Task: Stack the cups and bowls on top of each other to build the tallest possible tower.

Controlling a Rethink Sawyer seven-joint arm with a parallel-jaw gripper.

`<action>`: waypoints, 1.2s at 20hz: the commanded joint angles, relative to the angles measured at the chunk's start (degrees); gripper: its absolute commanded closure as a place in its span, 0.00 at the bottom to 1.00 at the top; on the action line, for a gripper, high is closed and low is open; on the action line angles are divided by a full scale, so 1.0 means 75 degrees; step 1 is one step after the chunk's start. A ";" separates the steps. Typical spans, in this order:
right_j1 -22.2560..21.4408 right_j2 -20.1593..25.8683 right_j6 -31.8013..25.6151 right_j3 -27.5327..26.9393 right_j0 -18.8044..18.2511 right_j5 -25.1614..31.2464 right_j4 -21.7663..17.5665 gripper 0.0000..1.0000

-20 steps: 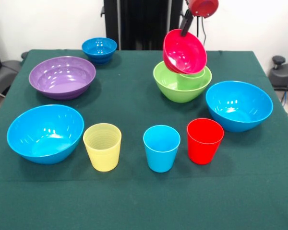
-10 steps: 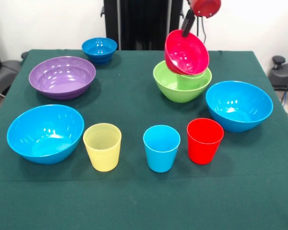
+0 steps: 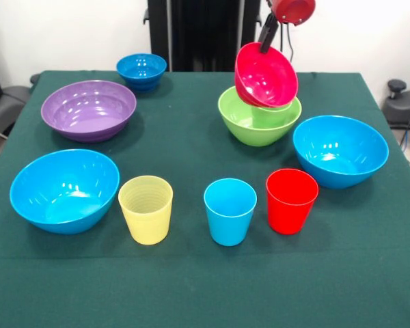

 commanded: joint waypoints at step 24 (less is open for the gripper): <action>-0.0075 0.0699 0.0348 -0.0223 -0.0350 0.0570 -0.0654 1.00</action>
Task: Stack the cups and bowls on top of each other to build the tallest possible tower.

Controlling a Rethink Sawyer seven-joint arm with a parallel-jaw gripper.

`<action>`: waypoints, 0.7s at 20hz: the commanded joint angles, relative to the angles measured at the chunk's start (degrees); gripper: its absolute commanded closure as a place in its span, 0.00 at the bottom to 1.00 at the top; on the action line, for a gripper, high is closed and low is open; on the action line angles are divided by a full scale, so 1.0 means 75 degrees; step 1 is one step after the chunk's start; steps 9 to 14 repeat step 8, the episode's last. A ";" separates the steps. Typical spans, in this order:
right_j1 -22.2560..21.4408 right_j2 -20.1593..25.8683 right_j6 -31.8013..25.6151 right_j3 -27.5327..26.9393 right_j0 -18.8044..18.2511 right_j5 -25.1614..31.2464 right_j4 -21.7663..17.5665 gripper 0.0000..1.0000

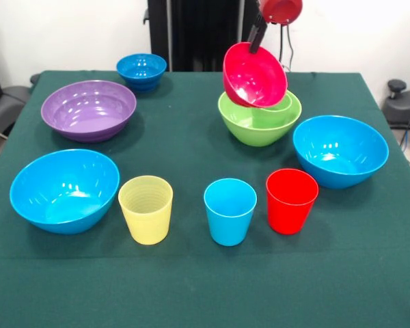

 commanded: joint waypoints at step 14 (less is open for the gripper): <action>-0.0097 0.0714 0.0281 -0.0182 -0.0160 0.0517 -0.0675 1.00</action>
